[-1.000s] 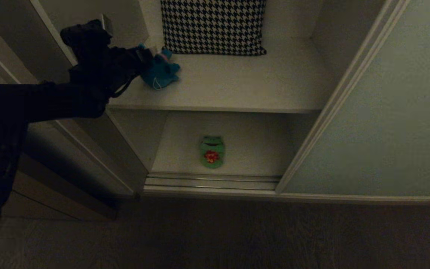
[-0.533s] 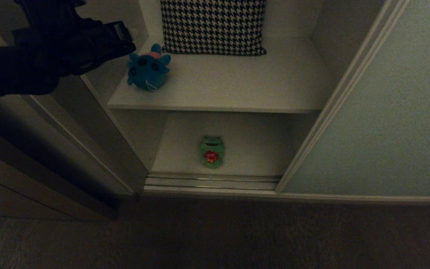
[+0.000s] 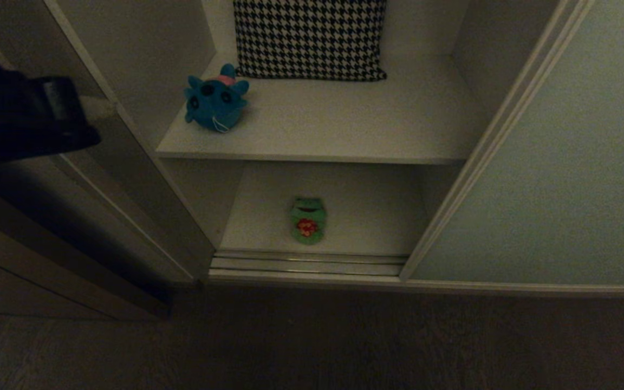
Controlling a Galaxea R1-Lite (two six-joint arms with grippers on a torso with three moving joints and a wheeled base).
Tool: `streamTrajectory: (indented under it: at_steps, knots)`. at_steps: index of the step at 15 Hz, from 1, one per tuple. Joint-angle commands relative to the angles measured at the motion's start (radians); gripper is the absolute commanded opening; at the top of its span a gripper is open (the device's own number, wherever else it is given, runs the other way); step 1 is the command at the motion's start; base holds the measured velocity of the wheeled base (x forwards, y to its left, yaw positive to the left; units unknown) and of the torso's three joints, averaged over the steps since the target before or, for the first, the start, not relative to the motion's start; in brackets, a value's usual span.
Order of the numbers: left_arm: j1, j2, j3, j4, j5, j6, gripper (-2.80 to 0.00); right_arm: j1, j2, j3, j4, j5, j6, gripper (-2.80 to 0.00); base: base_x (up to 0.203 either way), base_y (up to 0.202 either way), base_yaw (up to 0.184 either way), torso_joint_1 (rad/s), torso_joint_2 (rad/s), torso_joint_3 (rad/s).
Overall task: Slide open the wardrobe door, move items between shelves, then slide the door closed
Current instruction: Place the green doll on the higher shelf
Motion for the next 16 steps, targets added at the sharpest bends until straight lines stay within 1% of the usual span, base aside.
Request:
streamTrajectory:
  at_steps: [1,4,6,8,10,12,14,16]
  knots:
    - [0.014,-0.331,0.16,0.101,-0.006,0.004,-2.8,0.0,-0.003,0.0,-0.001,0.0,0.0,-2.8,0.0,0.0,0.0,0.0,0.0,0.0]
    - [0.04,-0.68,0.426,0.206,-0.014,0.02,-2.8,0.0,-0.003,0.0,-0.001,0.0,0.0,-2.8,0.0,0.0,0.0,0.0,0.0,0.0]
    - [0.071,-0.902,0.616,0.259,-0.017,0.034,-2.8,0.0,-0.003,0.0,-0.001,0.0,0.0,-2.8,0.0,0.0,0.0,0.0,0.0,0.0]
    - [0.107,-1.066,0.81,0.288,-0.02,0.061,-2.8,0.0,-0.003,0.0,-0.001,0.0,0.0,-2.8,0.0,0.0,0.0,0.0,0.0,0.0]
    - [0.127,-1.199,0.935,0.304,-0.022,0.101,-2.8,0.0,-0.003,0.0,-0.001,0.0,0.0,-2.8,0.0,0.0,0.0,0.0,0.0,0.0]
    - [0.137,-1.246,1.05,0.289,-0.013,0.126,-2.8,0.0,-0.003,0.0,-0.001,0.0,0.0,-2.8,0.0,0.0,0.0,0.0,0.0,0.0]
    - [0.14,-1.247,1.087,0.222,0.001,0.141,-2.8,0.0,-0.003,0.0,-0.001,0.0,0.0,-2.8,0.0,0.0,0.0,0.0,0.0,0.0]
    - [0.14,-1.247,1.134,0.092,-0.001,0.151,-2.8,0.0,-0.003,0.0,-0.001,0.0,0.0,-2.8,0.0,0.0,0.0,0.0,0.0,0.0]
